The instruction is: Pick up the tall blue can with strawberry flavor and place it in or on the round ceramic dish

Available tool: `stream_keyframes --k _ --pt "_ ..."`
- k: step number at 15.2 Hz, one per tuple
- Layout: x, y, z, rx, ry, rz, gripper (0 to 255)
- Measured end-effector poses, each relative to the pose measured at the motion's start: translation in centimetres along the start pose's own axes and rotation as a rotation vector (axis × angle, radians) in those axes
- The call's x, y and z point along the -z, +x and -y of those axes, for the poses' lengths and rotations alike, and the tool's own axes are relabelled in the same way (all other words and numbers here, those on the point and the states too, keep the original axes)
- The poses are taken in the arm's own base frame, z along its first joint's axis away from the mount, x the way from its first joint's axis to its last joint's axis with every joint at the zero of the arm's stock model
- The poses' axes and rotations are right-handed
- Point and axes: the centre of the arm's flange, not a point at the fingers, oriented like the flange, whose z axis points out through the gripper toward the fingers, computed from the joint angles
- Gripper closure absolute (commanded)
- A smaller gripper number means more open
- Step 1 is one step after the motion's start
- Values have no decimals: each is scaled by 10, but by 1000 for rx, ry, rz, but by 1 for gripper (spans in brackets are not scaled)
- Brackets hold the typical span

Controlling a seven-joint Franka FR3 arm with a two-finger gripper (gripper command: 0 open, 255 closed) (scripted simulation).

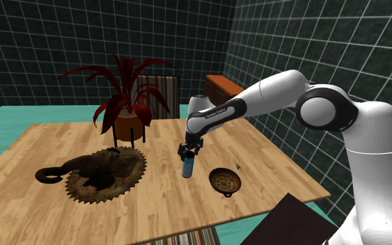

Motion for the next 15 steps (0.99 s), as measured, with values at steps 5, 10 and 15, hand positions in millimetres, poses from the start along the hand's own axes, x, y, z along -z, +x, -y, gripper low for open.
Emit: stream_keyframes --k 5,10,15 --pt "-2 0 0 0 0 -1 0" --pt "-1 1 -1 0 0 -2 255" --pt "-1 0 -1 -1 -1 -2 255"
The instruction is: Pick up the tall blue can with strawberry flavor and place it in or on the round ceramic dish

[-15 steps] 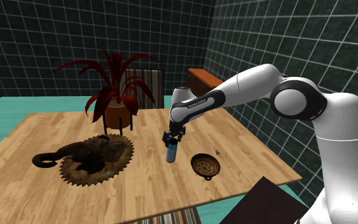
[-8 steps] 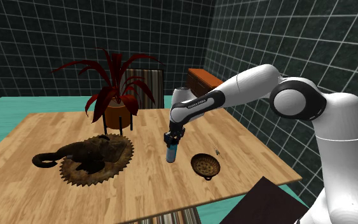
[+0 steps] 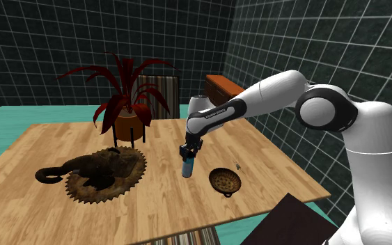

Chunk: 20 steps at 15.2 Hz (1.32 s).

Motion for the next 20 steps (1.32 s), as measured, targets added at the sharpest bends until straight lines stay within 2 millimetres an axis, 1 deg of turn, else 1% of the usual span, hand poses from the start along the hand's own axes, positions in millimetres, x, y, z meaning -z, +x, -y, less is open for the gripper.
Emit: stream_keyframes --k 2,4,8,10,11,12,13,14,16,17,19,20 --pt "1 0 0 0 0 1 255" --pt "9 0 1 1 1 1 255" --pt "29 -1 1 1 0 2 255" --pt "41 -1 2 1 1 1 255" --pt "42 -1 2 1 1 0 0" --pt "42 -1 2 1 1 1 0" --pt "37 0 1 29 16 -17 0" --pt "30 1 -2 81 40 -51 0" --pt "13 10 -14 215 97 -142 0" --pt "1 10 -16 288 127 -188 0" --pt "-18 26 -21 437 187 -290 0" --pt "-23 32 -23 513 217 -340 0"
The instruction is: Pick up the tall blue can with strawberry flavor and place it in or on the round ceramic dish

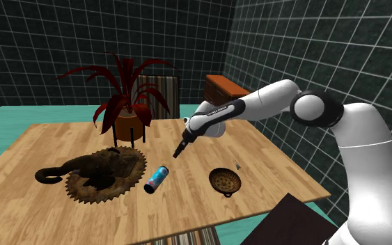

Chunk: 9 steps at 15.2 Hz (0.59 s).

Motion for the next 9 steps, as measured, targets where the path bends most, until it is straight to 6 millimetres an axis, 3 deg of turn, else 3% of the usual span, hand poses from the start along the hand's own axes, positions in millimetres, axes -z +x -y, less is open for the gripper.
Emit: stream_keyframes --k 5,9 --pt "-47 19 -21 385 149 -249 0" --pt "-75 40 -22 659 252 -431 0"
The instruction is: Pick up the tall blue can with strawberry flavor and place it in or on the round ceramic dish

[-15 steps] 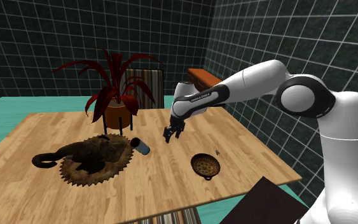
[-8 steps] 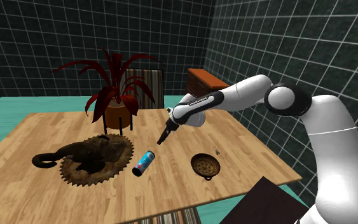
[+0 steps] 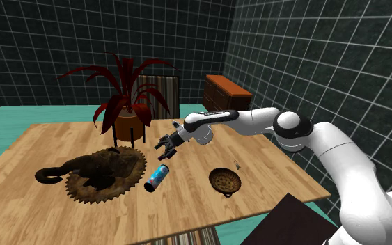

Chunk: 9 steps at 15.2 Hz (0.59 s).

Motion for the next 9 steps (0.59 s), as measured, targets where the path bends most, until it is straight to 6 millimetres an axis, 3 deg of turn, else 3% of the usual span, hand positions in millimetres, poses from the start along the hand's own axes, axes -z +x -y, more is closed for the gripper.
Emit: stream_keyframes --k 9 --pt "-40 3 -4 47 12 -30 0"
